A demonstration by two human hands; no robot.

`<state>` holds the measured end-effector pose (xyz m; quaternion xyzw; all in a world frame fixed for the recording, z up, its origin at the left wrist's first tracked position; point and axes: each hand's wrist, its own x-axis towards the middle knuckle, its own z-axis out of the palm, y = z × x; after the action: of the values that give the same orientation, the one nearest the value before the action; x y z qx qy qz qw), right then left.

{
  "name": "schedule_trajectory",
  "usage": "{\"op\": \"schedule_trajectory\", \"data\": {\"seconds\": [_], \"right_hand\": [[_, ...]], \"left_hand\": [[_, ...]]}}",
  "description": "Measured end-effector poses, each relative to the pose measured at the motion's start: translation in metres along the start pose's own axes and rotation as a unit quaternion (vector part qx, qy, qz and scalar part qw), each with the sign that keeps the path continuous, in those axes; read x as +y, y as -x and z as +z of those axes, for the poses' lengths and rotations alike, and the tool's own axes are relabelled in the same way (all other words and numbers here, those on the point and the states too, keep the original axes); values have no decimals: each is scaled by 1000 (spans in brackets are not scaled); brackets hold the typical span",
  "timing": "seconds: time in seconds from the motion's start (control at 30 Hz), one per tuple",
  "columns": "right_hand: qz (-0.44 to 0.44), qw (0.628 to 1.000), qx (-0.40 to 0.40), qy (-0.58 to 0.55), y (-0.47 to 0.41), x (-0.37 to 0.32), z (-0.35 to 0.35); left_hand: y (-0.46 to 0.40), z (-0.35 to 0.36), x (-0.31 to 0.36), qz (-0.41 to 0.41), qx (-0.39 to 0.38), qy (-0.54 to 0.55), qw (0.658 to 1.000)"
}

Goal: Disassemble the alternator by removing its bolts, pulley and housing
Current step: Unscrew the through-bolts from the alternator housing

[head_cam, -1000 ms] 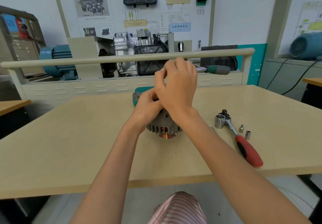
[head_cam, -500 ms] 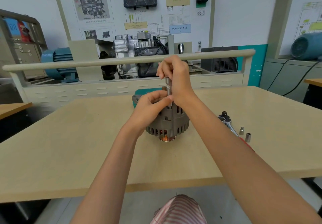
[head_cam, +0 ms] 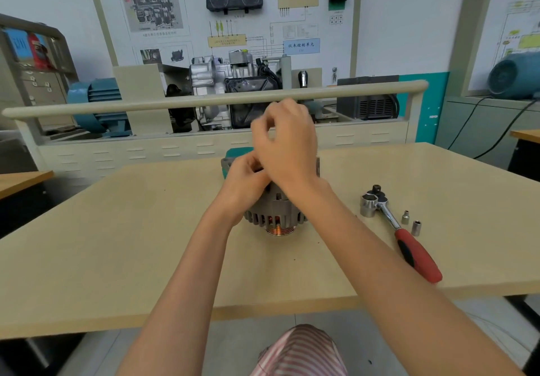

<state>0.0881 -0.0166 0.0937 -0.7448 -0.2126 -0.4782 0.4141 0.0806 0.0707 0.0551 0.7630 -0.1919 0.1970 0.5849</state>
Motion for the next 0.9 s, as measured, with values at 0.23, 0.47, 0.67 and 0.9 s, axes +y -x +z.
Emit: {"op": "schedule_trajectory", "data": {"seconds": [0.23, 0.47, 0.67, 0.9], "right_hand": [[-12, 999, 12, 47, 17, -10, -1], [276, 950, 65, -132, 20, -13, -1], [411, 824, -9, -389, -22, -17, -14], [473, 758, -222, -390, -47, -1, -15]], "left_hand": [[4, 0, 2, 30, -12, -4, 999], [3, 4, 0, 37, -17, -1, 999], [-1, 5, -6, 30, 2, 20, 999], [-2, 5, -4, -2, -6, 26, 1000]]}}
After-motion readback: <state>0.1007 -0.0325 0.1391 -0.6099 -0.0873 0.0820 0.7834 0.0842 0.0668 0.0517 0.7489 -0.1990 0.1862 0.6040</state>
